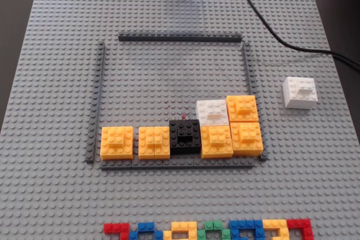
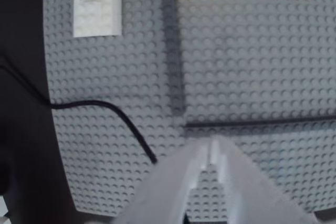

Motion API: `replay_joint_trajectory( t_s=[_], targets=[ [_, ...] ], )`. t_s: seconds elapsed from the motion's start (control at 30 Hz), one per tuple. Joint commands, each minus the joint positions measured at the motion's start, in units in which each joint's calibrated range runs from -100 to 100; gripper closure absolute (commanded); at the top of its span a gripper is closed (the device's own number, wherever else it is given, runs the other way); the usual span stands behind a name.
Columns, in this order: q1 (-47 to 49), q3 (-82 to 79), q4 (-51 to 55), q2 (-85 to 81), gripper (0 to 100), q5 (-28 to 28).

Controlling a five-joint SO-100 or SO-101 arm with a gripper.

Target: Grab the cube and place it into the grid

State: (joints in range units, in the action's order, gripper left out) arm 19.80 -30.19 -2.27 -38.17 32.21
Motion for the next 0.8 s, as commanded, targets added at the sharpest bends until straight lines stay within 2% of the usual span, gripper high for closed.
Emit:
replay_joint_trajectory(
  t_s=[0.0,0.27,0.57,0.77],
  targets=[
    [2.3,12.9,1.3,5.6,100,-1.7],
    [5.8,26.2,2.0,17.5,100,-3.1],
    [8.1,46.1,3.7,38.3,100,-4.4],
    [8.5,53.0,3.3,47.1,100,-4.8]
  ],
)
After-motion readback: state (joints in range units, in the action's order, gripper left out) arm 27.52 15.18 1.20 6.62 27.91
